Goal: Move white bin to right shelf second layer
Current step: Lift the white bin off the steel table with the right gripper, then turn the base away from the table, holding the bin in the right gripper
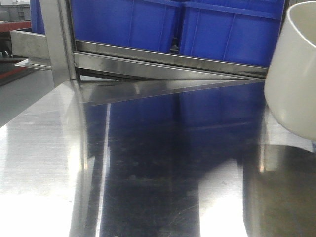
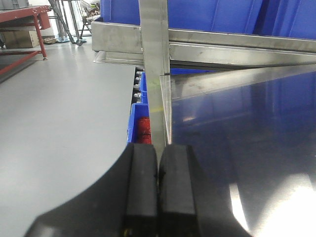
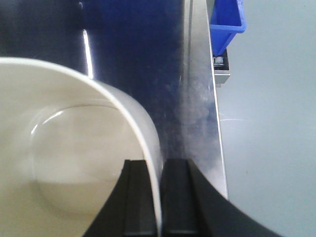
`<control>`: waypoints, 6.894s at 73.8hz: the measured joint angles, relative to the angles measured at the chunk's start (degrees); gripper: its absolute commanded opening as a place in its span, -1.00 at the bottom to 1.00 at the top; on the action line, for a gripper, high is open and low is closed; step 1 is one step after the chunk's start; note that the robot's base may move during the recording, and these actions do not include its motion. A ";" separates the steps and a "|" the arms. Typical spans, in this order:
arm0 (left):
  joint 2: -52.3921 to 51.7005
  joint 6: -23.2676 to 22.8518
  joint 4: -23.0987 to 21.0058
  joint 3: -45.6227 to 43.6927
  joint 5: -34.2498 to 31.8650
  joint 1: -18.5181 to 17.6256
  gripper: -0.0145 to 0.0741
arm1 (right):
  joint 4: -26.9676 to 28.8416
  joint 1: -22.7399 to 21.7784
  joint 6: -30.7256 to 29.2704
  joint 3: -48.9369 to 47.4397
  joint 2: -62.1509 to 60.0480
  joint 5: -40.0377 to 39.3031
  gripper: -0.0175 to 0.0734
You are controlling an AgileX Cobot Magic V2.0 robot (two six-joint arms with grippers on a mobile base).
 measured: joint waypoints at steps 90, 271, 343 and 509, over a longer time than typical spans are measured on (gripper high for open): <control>0.00 0.00 0.00 0.00 0.00 0.00 -0.48 | 0.00 0.00 -0.36 12.96 -35.44 0.98 -0.51; 0.00 0.00 0.00 0.00 0.00 0.00 -0.48 | 0.00 0.00 -0.49 12.96 -35.44 1.19 -0.51; 0.00 0.00 0.00 0.00 0.00 0.00 -0.48 | 0.00 0.00 -0.49 12.96 -35.44 1.19 -0.51; 0.00 0.00 0.00 0.00 0.00 0.00 -0.48 | 0.00 0.00 -0.49 12.96 -35.44 1.19 -0.51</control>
